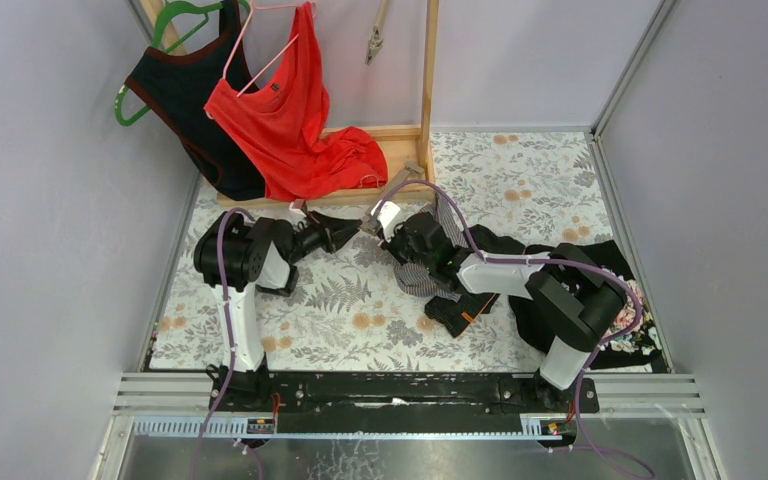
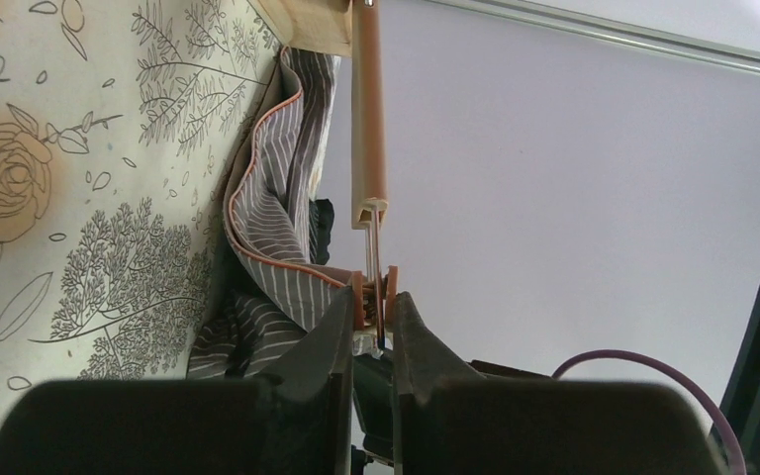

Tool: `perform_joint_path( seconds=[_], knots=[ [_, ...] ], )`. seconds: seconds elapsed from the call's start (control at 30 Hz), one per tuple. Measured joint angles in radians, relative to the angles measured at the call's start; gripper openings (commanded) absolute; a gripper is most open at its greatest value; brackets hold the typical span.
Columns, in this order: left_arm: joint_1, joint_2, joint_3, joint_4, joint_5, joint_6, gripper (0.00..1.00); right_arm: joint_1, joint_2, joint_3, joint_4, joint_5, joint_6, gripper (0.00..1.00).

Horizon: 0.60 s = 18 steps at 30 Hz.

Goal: Clip the underwear to the hanger

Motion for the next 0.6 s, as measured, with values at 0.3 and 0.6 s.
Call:
perform_joint_path(
  seconds=[0.3,0.6],
  knots=[
    [0.005,-0.013,0.034,-0.081,0.044,0.071,0.00,0.003,-0.032,-0.014,-0.002,0.014,-0.021,0.00],
    [0.014,-0.036,0.075,-0.177,0.085,0.142,0.00,0.016,-0.048,-0.019,-0.031,0.016,-0.043,0.00]
  ],
)
